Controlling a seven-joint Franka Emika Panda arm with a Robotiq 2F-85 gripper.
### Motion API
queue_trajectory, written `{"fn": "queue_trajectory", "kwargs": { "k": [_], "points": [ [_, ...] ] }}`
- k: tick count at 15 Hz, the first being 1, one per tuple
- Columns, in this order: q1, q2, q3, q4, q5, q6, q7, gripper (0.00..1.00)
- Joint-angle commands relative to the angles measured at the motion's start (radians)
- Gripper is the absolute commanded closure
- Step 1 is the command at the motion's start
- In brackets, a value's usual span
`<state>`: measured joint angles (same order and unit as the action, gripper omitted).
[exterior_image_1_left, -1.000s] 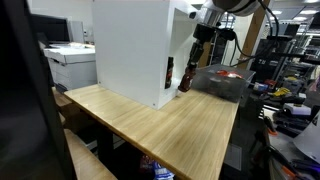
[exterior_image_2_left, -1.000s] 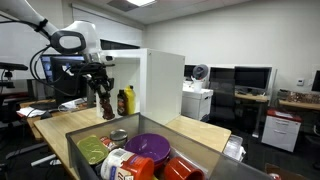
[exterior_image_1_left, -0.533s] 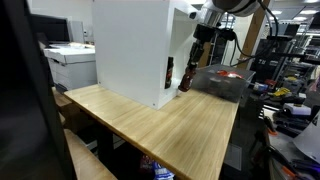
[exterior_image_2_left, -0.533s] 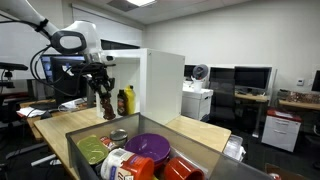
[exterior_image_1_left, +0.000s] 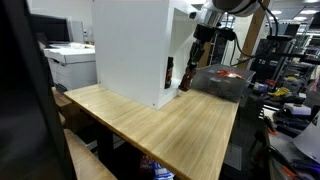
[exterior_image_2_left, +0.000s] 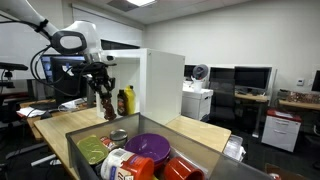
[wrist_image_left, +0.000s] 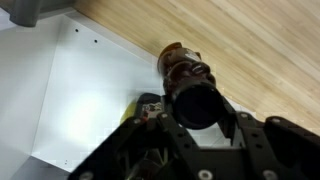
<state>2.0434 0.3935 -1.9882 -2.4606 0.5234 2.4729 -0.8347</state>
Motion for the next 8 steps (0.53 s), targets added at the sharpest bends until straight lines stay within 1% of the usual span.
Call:
{"fn": "queue_trajectory", "kwargs": {
  "k": [1,4,5,8],
  "points": [
    [0.002,-0.032,-0.019,0.028,-0.022,0.044,-0.048,0.8],
    [0.01,-0.048,-0.028,0.021,-0.008,0.076,-0.097,0.8],
    [0.021,-0.031,-0.021,0.06,-0.008,0.037,-0.071,0.8],
    [0.026,-0.043,-0.019,0.065,-0.003,0.041,-0.084,0.8]
  ]
}}
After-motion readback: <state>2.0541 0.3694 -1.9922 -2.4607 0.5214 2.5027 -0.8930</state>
